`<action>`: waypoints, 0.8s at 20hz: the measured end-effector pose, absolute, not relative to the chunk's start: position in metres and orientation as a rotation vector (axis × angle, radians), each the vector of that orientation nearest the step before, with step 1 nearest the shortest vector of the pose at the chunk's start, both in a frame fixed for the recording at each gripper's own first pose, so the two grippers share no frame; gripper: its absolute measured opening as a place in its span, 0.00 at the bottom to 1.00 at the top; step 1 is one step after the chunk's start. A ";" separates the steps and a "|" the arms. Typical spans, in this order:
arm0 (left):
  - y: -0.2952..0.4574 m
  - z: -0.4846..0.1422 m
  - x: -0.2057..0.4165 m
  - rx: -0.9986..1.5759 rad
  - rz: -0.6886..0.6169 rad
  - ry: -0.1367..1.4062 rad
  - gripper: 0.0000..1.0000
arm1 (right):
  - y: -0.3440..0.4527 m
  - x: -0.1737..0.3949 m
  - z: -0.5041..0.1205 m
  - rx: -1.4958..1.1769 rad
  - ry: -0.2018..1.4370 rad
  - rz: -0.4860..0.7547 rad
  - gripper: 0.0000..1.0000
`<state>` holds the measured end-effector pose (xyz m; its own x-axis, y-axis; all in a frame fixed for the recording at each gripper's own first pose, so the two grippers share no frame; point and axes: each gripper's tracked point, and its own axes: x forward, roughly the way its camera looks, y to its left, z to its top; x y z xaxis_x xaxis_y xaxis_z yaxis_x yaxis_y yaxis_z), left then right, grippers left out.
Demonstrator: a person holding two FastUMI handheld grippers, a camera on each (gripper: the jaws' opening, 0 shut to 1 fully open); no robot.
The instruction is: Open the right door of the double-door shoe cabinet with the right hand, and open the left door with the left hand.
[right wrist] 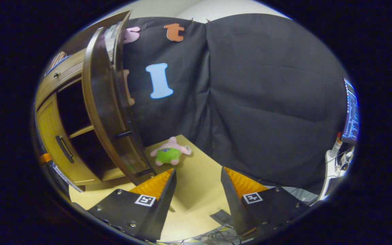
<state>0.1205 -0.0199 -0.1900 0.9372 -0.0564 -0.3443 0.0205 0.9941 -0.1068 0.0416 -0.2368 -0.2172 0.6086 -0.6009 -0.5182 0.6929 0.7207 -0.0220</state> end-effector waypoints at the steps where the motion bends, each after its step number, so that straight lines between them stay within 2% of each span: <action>1: -0.030 -0.187 0.127 -0.107 -0.065 0.349 0.21 | -0.241 0.037 -0.218 0.192 0.523 -0.773 0.78; 3: -0.042 -0.184 0.142 -0.102 -0.089 0.329 0.35 | -0.251 0.031 -0.216 0.198 0.514 -0.815 0.78; 4: -0.046 -0.184 0.149 -0.095 -0.096 0.323 0.33 | -0.255 0.028 -0.215 0.201 0.507 -0.836 0.78; 5: -0.052 -0.184 0.155 -0.090 -0.108 0.322 0.51 | -0.258 0.025 -0.216 0.204 0.503 -0.855 0.78; 8: -0.062 -0.184 0.174 -0.067 -0.130 0.311 0.61 | -0.266 0.017 -0.214 0.222 0.494 -0.903 0.78; 14: -0.071 -0.186 0.207 -0.076 -0.111 0.293 0.61 | -0.274 -0.006 -0.218 0.241 0.495 -0.978 0.78; 15: -0.069 -0.187 0.211 -0.084 -0.098 0.295 0.59 | -0.275 -0.010 -0.219 0.244 0.497 -0.987 0.78; 16: -0.066 -0.189 0.215 -0.095 -0.083 0.298 0.53 | -0.277 -0.013 -0.219 0.246 0.498 -0.996 0.78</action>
<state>0.2148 -0.0656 -0.1893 0.9527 -0.0959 -0.2885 0.0677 0.9920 -0.1061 -0.0130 -0.2766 -0.2188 0.4446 -0.7386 -0.5067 0.8485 0.5285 -0.0260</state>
